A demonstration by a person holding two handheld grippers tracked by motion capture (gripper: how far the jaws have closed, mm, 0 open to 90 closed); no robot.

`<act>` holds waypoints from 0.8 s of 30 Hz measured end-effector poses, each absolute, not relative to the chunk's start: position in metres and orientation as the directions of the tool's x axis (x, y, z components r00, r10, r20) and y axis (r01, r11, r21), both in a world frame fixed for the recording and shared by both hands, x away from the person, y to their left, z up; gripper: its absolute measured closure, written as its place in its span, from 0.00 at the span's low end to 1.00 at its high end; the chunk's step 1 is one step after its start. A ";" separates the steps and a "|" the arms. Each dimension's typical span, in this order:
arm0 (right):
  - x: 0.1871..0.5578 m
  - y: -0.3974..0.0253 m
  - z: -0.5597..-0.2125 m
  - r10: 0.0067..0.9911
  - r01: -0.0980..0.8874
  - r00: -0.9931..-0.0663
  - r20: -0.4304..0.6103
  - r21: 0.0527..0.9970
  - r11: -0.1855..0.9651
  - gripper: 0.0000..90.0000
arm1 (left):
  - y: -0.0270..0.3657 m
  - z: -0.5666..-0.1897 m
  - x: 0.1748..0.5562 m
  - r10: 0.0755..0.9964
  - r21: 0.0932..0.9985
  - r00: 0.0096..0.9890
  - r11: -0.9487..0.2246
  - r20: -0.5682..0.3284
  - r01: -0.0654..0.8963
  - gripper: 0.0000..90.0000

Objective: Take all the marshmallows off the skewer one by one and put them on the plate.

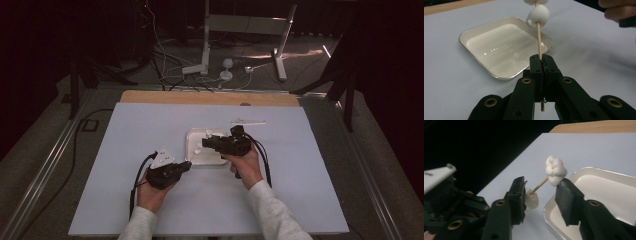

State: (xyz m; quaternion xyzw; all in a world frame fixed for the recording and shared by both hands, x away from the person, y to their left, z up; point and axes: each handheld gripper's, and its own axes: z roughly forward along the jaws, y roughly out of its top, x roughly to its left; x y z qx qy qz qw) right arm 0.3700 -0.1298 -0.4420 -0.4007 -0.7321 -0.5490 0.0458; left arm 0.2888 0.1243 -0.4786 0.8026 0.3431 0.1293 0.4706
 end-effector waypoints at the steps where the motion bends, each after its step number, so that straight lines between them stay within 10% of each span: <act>1: 0.370 -0.129 -0.441 0.531 0.639 -0.674 0.513 0.766 0.072 0.69 | 0.124 -0.479 0.289 0.672 0.844 0.731 -0.322 -0.115 0.429 0.99; 16: 0.380 -0.130 -0.447 0.551 0.701 -0.598 0.582 0.713 0.006 0.61 | 0.127 -0.477 0.288 0.711 0.856 0.696 -0.297 -0.097 0.423 1.00; 24: 0.377 -0.127 -0.443 0.492 0.680 -0.649 0.581 0.733 0.031 0.83 | 0.116 -0.479 0.286 0.673 0.843 0.738 -0.366 -0.053 0.394 1.00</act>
